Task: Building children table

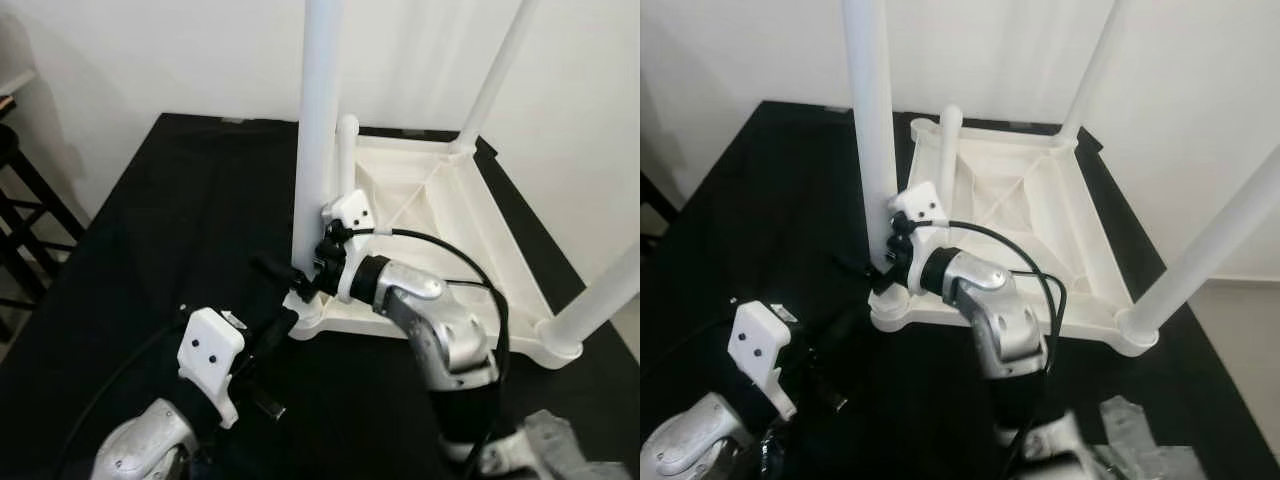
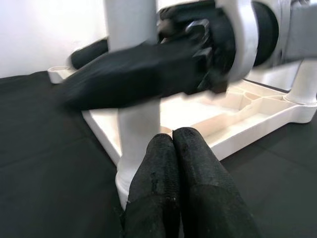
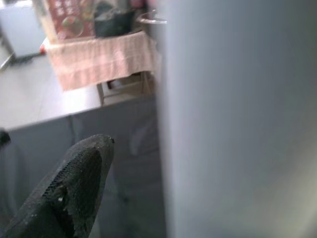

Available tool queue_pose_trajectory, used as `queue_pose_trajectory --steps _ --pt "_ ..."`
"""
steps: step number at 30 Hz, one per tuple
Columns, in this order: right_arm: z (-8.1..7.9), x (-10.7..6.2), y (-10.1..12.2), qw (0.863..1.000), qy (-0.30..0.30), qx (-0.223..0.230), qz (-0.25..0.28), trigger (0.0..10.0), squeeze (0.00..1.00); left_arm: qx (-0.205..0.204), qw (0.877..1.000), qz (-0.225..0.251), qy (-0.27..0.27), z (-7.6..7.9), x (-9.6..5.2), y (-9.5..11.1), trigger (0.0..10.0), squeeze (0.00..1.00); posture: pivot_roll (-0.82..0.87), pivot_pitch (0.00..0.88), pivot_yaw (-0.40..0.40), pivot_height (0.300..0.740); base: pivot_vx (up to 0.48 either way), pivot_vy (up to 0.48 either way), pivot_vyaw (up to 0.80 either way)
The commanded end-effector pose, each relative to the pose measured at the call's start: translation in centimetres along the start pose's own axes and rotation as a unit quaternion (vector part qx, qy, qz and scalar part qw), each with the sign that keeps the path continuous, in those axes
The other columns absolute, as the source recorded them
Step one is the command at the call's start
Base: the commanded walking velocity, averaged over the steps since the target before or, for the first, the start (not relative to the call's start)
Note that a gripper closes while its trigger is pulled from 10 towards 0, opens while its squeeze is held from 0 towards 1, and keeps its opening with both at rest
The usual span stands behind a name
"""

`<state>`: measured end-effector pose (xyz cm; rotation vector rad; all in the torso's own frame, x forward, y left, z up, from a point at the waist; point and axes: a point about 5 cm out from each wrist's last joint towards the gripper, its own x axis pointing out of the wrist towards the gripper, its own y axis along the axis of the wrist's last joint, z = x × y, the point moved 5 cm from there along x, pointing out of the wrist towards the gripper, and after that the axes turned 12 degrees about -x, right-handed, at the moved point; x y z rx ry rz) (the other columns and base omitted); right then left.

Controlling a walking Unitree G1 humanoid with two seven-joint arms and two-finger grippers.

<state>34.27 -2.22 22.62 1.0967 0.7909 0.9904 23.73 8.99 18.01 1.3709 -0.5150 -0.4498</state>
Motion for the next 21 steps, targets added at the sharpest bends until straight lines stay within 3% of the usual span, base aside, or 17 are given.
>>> queue_pose_trajectory --steps 1,4,13,14,21 --pt "-0.3 0.0 0.1 0.999 0.048 -0.003 0.013 10.0 0.00 -0.004 1.000 -0.008 0.000 0.1 0.0 -0.6 10.0 0.00 0.03 0.085 -0.080 0.740 0.000 0.000 0.00" --pt "-0.2 -0.4 -0.2 0.993 0.114 -0.007 0.008 10.0 0.00 -0.005 1.000 -0.009 0.001 0.1 0.0 -0.8 10.0 0.00 0.04 0.079 -0.083 0.740 0.000 0.000 0.00" --pt "0.4 -1.3 -0.3 0.986 0.169 0.010 0.011 10.0 0.00 -0.008 1.000 -0.012 0.001 0.0 -0.1 -1.0 10.0 0.00 0.07 0.068 -0.076 0.740 0.000 0.000 0.00" --pt "0.5 -1.6 -0.4 0.984 0.179 0.014 0.013 0.0 0.00 -0.007 1.000 -0.013 0.002 0.0 -0.2 -1.1 10.0 0.00 0.08 0.068 -0.075 0.740 0.000 0.000 0.00" --pt "1.8 -2.7 -0.9 0.985 0.170 0.032 0.023 0.0 0.00 -0.008 1.000 -0.015 0.011 -0.2 -0.6 -1.0 10.0 0.00 0.08 0.080 -0.076 0.740 0.000 0.000 0.00"
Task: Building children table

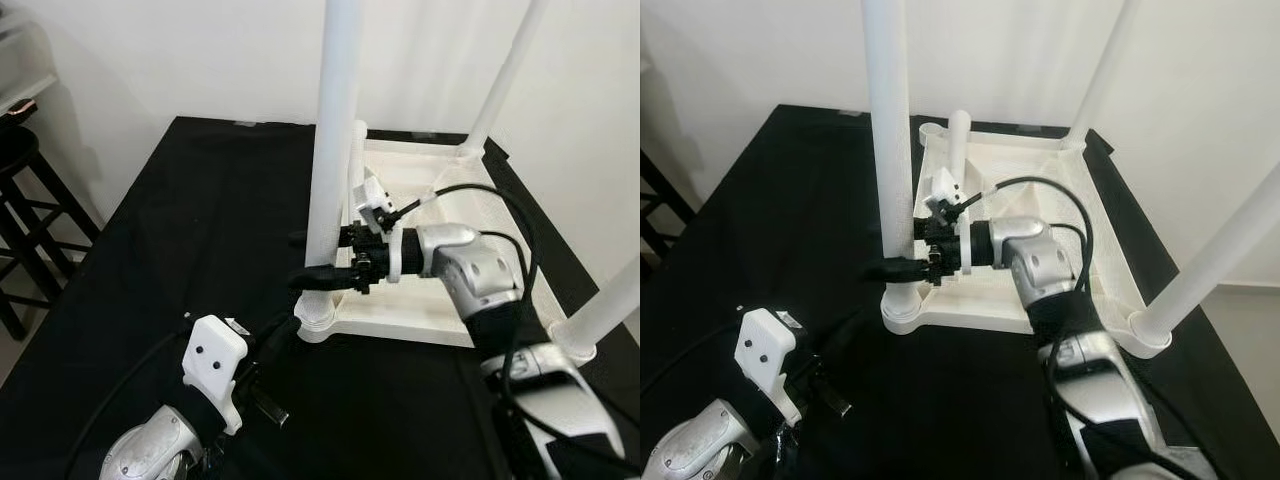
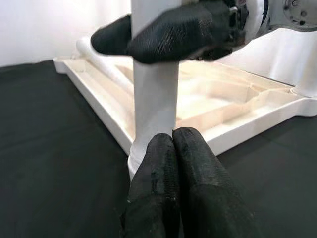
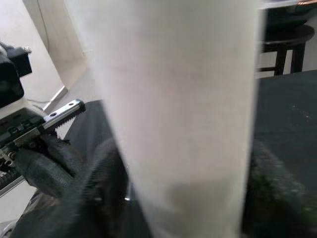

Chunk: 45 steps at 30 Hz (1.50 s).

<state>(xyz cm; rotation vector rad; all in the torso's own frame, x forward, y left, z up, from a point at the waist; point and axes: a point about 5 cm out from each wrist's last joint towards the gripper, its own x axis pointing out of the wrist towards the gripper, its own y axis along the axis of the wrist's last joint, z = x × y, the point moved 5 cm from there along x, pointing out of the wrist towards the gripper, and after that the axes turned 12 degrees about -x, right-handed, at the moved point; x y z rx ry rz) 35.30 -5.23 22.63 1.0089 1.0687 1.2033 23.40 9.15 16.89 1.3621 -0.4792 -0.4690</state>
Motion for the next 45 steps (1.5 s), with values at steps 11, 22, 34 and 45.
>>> queue_pose_trajectory --steps 11,22,34,45 --pt "0.1 -2.0 -4.6 0.976 -0.201 0.029 -0.077 0.0 0.00 0.046 0.997 -0.016 0.067 -1.2 -2.0 0.0 10.0 0.00 0.07 0.119 -0.083 0.740 0.000 0.000 0.00" --pt "-2.3 -1.4 -7.0 0.861 -0.490 0.080 -0.109 0.0 0.00 -0.028 0.996 -0.040 -0.068 2.3 -2.0 -0.9 10.0 0.00 0.04 0.131 -0.056 0.740 0.000 0.000 0.00" --pt "-1.5 0.0 -0.2 0.960 -0.281 0.009 -0.007 10.0 0.43 -0.031 0.997 -0.031 -0.067 2.2 -1.6 -0.9 10.0 0.00 0.05 0.122 -0.073 0.740 0.000 0.000 0.00" --pt "-3.1 -1.1 0.2 0.994 -0.090 -0.062 -0.022 10.0 0.00 -0.039 0.996 -0.025 -0.074 2.5 -1.3 -0.8 10.0 0.00 0.07 0.116 -0.081 0.740 0.000 0.000 0.00"
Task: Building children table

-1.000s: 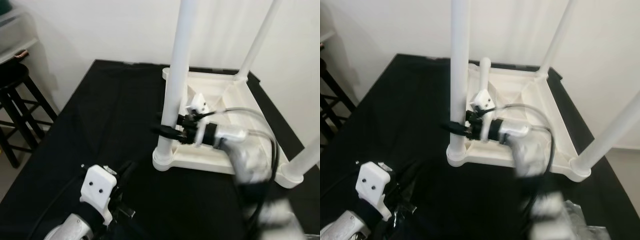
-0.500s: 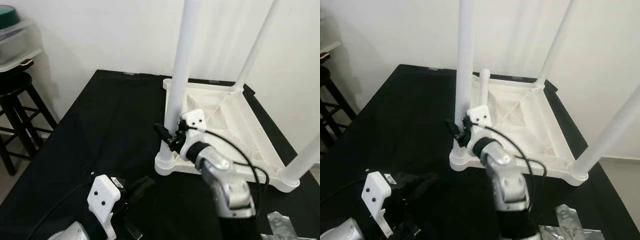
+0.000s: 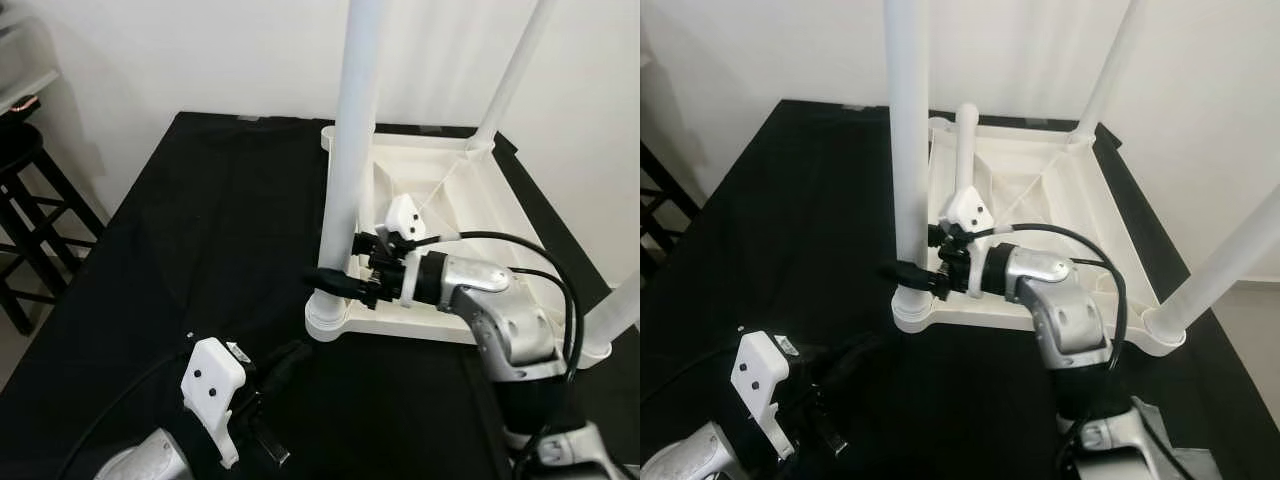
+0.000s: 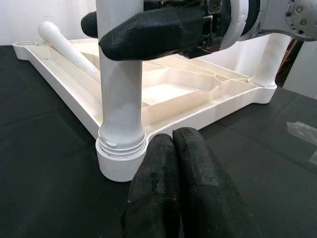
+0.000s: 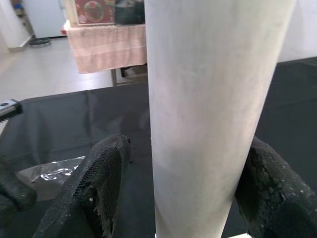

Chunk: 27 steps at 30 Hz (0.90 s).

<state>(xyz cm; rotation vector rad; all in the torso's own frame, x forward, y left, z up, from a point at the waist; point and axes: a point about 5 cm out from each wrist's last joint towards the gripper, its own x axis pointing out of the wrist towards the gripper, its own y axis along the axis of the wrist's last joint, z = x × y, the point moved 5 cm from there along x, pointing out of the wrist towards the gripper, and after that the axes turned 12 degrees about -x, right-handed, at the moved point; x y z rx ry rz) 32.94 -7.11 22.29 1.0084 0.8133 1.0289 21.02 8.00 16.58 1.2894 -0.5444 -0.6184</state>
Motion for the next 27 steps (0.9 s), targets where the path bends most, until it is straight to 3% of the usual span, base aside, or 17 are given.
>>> queue_pose_trajectory --steps 1,4,6,7,8,9,10,16,22,24,25,26,27 --pt "-0.5 0.6 0.5 0.998 0.052 -0.007 0.018 10.0 0.00 -0.010 1.000 0.000 -0.004 0.3 0.1 -0.3 10.0 0.00 0.08 0.116 -0.078 0.740 0.000 0.000 0.00" --pt "0.7 0.7 1.0 0.996 0.084 -0.008 0.033 10.0 0.00 -0.012 1.000 -0.001 -0.005 0.4 0.0 -0.4 10.0 0.00 0.08 0.114 -0.075 0.740 0.000 0.000 0.00" --pt "0.8 0.6 1.1 0.995 0.096 -0.009 0.035 9.4 0.00 -0.012 1.000 -0.001 -0.005 0.4 0.0 -0.4 10.0 0.00 0.07 0.113 -0.076 0.740 0.000 0.000 0.00" --pt "1.1 0.6 1.4 0.993 0.110 -0.008 0.042 4.1 0.00 -0.013 1.000 -0.002 -0.006 0.4 0.0 -0.4 10.0 0.00 0.07 0.119 -0.079 0.740 0.000 0.000 0.00" --pt "1.3 0.7 1.6 0.992 0.113 -0.007 0.048 3.4 0.00 -0.013 1.000 -0.002 -0.006 0.4 -0.1 -0.4 10.0 0.00 0.06 0.120 -0.074 0.740 0.000 0.000 0.00" --pt "1.4 0.7 1.8 0.992 0.114 -0.006 0.052 3.4 0.00 -0.014 1.000 -0.002 -0.006 0.5 -0.1 -0.4 10.0 0.00 0.06 0.120 -0.074 0.740 0.000 0.000 0.00" --pt "1.6 0.8 1.8 0.992 0.117 -0.006 0.056 0.0 0.00 -0.014 1.000 -0.002 -0.006 0.5 -0.1 -0.4 10.0 0.00 0.06 0.118 -0.075 0.740 0.000 0.000 0.00" --pt "1.9 1.0 1.4 0.991 0.115 -0.005 0.062 0.0 0.00 -0.016 1.000 -0.002 -0.006 0.4 -0.3 -0.3 10.0 0.00 0.07 0.118 -0.073 0.740 0.000 0.000 0.00" --pt "1.1 0.6 0.9 0.991 0.109 0.002 0.073 0.0 0.00 -0.017 1.000 -0.002 -0.006 0.4 -0.4 -0.4 10.0 0.00 0.06 0.118 -0.069 0.740 0.000 0.000 0.00" --pt "0.8 0.7 0.4 0.994 0.087 0.009 0.066 0.0 0.00 -0.018 1.000 -0.002 -0.006 0.4 -0.4 -0.3 10.0 0.00 0.06 0.122 -0.075 0.740 0.000 0.000 0.00" --pt "0.4 1.4 -0.8 0.998 0.039 0.025 0.040 0.0 0.00 -0.018 1.000 -0.002 -0.007 0.4 -0.4 -0.3 10.0 0.00 0.06 0.128 -0.087 0.740 0.000 0.000 0.00" --pt "0.6 2.7 -2.6 0.997 -0.061 0.044 -0.002 0.0 0.00 -0.018 1.000 -0.002 -0.007 0.4 -0.4 -0.3 10.0 0.00 0.06 0.130 -0.089 0.740 0.000 0.000 0.00" --pt "0.6 2.7 -2.6 0.997 -0.061 0.044 -0.002 0.0 0.00 -0.018 1.000 -0.002 -0.007 0.4 -0.4 -0.3 10.0 0.00 0.06 0.130 -0.089 0.740 0.000 0.000 0.00"
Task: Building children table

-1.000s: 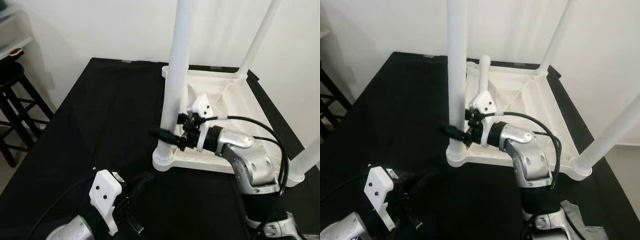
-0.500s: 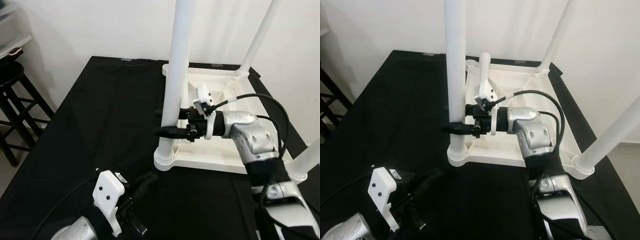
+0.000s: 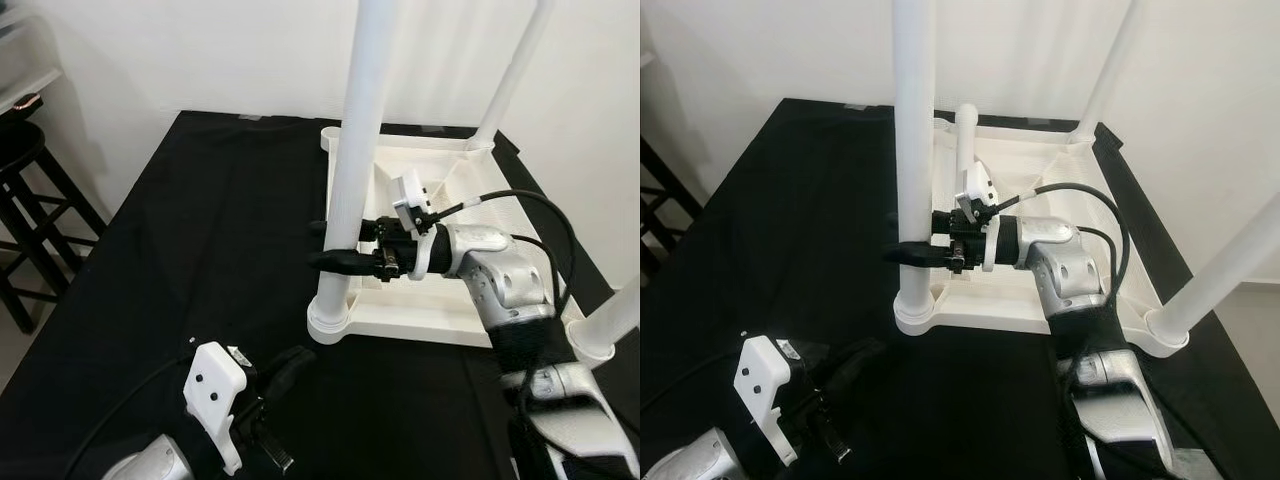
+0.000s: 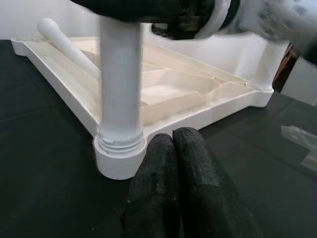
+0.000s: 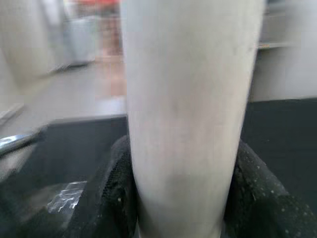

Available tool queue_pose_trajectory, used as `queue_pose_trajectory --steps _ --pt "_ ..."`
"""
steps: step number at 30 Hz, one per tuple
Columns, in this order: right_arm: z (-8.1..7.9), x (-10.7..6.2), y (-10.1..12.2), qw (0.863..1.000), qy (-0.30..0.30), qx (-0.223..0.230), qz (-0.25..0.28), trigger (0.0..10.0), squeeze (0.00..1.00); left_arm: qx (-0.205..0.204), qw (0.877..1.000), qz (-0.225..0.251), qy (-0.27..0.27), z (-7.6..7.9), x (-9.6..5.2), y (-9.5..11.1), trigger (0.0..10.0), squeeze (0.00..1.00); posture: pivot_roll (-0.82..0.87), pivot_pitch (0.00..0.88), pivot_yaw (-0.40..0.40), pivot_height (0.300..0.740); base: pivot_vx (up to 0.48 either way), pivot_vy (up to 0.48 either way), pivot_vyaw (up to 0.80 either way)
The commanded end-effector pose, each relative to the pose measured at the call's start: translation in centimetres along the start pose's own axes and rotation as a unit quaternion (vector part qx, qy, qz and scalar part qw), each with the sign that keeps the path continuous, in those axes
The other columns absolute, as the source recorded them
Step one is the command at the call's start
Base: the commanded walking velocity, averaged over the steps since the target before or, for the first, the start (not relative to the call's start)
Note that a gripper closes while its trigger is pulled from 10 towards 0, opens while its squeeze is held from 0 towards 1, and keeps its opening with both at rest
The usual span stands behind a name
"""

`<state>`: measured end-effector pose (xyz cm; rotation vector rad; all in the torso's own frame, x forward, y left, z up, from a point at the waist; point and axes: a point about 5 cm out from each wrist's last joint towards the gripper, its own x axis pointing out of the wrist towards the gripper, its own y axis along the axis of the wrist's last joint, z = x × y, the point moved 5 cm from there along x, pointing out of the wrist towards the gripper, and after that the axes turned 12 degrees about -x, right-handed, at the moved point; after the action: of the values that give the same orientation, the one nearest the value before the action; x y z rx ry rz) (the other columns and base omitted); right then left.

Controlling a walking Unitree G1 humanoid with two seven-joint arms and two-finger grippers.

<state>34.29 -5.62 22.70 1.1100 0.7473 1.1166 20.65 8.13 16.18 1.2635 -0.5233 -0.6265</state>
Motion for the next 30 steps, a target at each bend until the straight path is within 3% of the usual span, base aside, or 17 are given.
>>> queue_pose_trajectory --steps 1,2,3,5,7,9,12,13,16,17,21,23,25,26,28,29,30 --pt "0.2 1.0 -4.5 0.982 -0.156 0.032 -0.103 0.0 0.00 -0.002 1.000 0.002 -0.010 0.4 -0.1 0.1 10.0 0.00 0.06 0.130 -0.089 0.740 0.000 0.000 0.00" --pt "-2.5 1.9 -6.4 0.962 -0.219 0.091 -0.132 0.0 0.00 -0.002 1.000 0.003 -0.010 0.3 -0.1 0.2 10.0 0.00 0.05 0.142 -0.083 0.740 0.000 0.000 0.00" --pt "-4.9 2.7 -7.0 0.953 -0.236 0.122 -0.142 0.0 0.00 -0.002 1.000 0.004 -0.009 0.3 -0.1 0.3 10.0 0.00 0.06 0.145 -0.079 0.740 0.000 0.000 0.00" --pt "-8.2 4.1 -7.1 0.961 -0.205 0.106 -0.152 0.0 0.00 -0.001 1.000 0.005 -0.009 0.2 0.0 0.3 10.0 0.00 0.06 0.137 -0.081 0.740 0.000 0.000 0.00" --pt "-8.6 4.5 -7.0 0.967 -0.186 0.083 -0.155 0.0 0.00 -0.001 1.000 0.005 -0.008 0.2 0.0 0.3 10.0 0.00 0.06 0.137 -0.081 0.740 0.000 0.000 0.00" --pt "-6.3 4.1 -6.3 0.963 -0.220 0.073 -0.137 0.0 0.00 -0.001 1.000 0.006 -0.008 0.0 0.2 0.2 10.0 0.00 0.05 0.124 -0.083 0.740 0.000 0.000 0.00" --pt "-6.1 3.9 -6.8 0.961 -0.221 0.093 -0.139 0.0 0.00 -0.002 1.000 0.007 -0.012 0.0 0.4 0.3 10.0 0.00 0.05 0.127 -0.088 0.740 0.000 0.000 0.00" --pt "-6.1 3.9 -6.9 0.959 -0.225 0.090 -0.147 10.0 0.00 -0.001 1.000 0.008 -0.012 0.0 0.5 0.3 10.0 0.00 0.05 0.126 -0.089 0.740 0.000 0.000 0.00" --pt "-6.0 3.7 -6.9 0.955 -0.236 0.084 -0.159 10.0 0.00 0.000 1.000 0.009 -0.011 -0.1 0.5 0.3 10.0 0.00 0.05 0.125 -0.089 0.740 0.000 0.000 0.00" --pt "-6.1 3.9 -6.2 0.958 -0.228 0.096 -0.143 10.0 1.00 0.002 1.000 0.010 -0.009 -0.2 0.6 0.3 10.0 0.00 0.05 0.126 -0.089 0.740 0.000 0.000 0.00" --pt "-6.2 4.3 -4.5 0.971 -0.183 0.110 -0.106 10.0 1.00 0.003 1.000 0.013 -0.006 -0.2 0.7 0.4 10.0 0.00 0.05 0.126 -0.089 0.740 0.000 0.000 0.00" --pt "-5.4 4.2 -3.4 0.983 -0.142 0.082 -0.086 10.0 1.00 0.002 1.000 0.013 -0.007 -0.2 0.7 0.4 10.0 0.00 0.05 0.126 -0.089 0.740 0.000 0.000 0.00" --pt "-5.0 3.7 -1.9 0.996 -0.057 0.032 -0.056 10.0 1.00 0.001 1.000 0.013 -0.009 -0.2 0.7 0.4 10.0 0.00 0.05 0.120 -0.089 0.740 0.000 0.000 0.00" --pt "-5.1 3.4 -1.4 0.999 -0.009 0.009 -0.048 10.0 0.22 0.000 1.000 0.013 -0.010 -0.1 0.8 0.4 10.0 0.00 0.05 0.111 -0.092 0.740 0.000 0.000 0.00" --pt "-5.3 3.1 -1.2 0.999 0.021 -0.004 -0.044 10.0 0.22 -0.001 1.000 0.014 -0.011 -0.1 0.8 0.3 10.0 0.00 0.05 0.111 -0.092 0.740 0.000 0.000 0.00" --pt "-5.2 2.9 -1.1 0.998 0.044 -0.014 -0.040 10.0 0.00 -0.002 1.000 0.013 -0.012 -0.1 0.9 0.3 10.0 0.00 0.05 0.106 -0.092 0.740 0.000 0.000 0.00" --pt "-4.7 2.7 -1.1 0.997 0.057 -0.019 -0.044 10.0 0.00 -0.002 1.000 0.014 -0.012 -0.1 0.9 0.2 10.0 0.00 0.06 0.100 -0.095 0.740 0.000 0.000 0.00"
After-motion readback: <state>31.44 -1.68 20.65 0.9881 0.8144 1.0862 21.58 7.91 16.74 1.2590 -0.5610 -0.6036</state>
